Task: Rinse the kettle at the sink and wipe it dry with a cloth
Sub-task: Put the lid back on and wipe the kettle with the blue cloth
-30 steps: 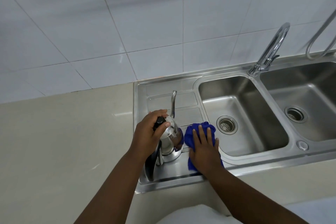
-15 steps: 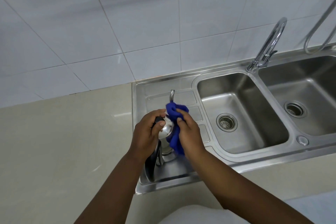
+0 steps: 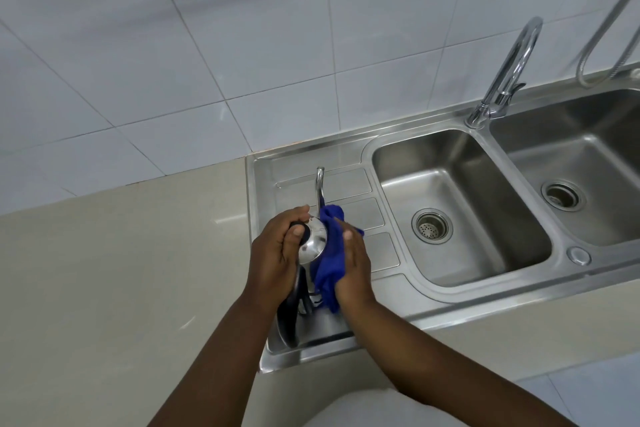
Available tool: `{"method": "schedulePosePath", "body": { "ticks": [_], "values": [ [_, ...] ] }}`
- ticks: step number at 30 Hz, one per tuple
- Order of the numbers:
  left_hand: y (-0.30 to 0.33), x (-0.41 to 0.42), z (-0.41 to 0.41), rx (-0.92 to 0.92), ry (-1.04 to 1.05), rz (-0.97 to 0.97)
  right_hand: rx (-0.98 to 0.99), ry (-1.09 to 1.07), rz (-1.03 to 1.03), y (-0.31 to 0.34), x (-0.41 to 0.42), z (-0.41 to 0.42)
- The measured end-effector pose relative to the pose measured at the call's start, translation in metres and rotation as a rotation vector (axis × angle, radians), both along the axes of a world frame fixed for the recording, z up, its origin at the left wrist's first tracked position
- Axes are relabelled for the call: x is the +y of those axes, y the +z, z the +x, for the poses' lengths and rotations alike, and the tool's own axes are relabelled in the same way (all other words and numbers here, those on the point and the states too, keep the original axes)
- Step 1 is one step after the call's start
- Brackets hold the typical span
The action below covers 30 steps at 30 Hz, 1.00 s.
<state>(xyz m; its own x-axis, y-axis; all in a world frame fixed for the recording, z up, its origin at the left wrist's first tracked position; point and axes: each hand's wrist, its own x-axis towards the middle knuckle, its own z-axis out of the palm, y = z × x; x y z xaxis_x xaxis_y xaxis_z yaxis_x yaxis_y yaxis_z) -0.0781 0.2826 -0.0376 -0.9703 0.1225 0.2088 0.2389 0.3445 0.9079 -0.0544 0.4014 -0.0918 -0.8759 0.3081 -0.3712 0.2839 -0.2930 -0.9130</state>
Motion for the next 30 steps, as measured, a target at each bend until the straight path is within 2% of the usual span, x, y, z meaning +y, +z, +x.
{"method": "schedulePosePath", "body": {
  "ticks": [3, 5, 7, 10, 12, 15, 17, 20, 22, 23, 27, 30],
  "values": [
    [0.001, 0.002, 0.005, -0.036, -0.025, 0.081, 0.262, 0.088, 0.574, 0.022, -0.019, 0.005],
    [0.001, 0.004, 0.008, -0.044, 0.013, 0.059, 0.343, 0.070, 0.720, 0.015, -0.021, 0.010],
    [0.001, 0.007, 0.009, -0.025, 0.080, 0.017, 0.336, 0.075, 0.643, -0.008, -0.017, 0.024],
    [0.002, 0.012, 0.011, -0.006, 0.134, 0.001, 0.157, 0.089, 0.405, -0.050, -0.013, 0.049],
    [0.001, 0.013, 0.012, 0.009, 0.147, -0.012, 0.066, 0.086, 0.286, -0.054, -0.016, 0.054],
    [0.001, 0.013, 0.012, 0.008, 0.164, -0.016, 0.078, -0.071, 0.089, -0.038, -0.023, 0.040],
    [0.001, 0.012, 0.011, 0.012, 0.163, -0.027, 0.141, -0.116, 0.174, -0.014, -0.030, 0.026],
    [0.003, 0.011, 0.011, 0.003, 0.107, -0.034, 0.341, -0.029, 0.570, 0.013, -0.028, 0.010],
    [0.002, 0.010, 0.011, 0.010, 0.097, -0.051, 0.447, 0.034, 0.657, 0.004, -0.020, 0.004],
    [0.002, 0.010, 0.011, 0.017, 0.103, -0.056, 0.447, 0.051, 0.639, -0.008, -0.014, 0.005],
    [-0.002, 0.009, 0.010, 0.008, 0.119, -0.074, 0.157, -0.031, 0.262, -0.047, -0.005, 0.023],
    [-0.002, 0.006, 0.008, -0.004, 0.111, -0.089, 0.082, -0.126, 0.021, -0.041, -0.011, 0.020]
  ]
}}
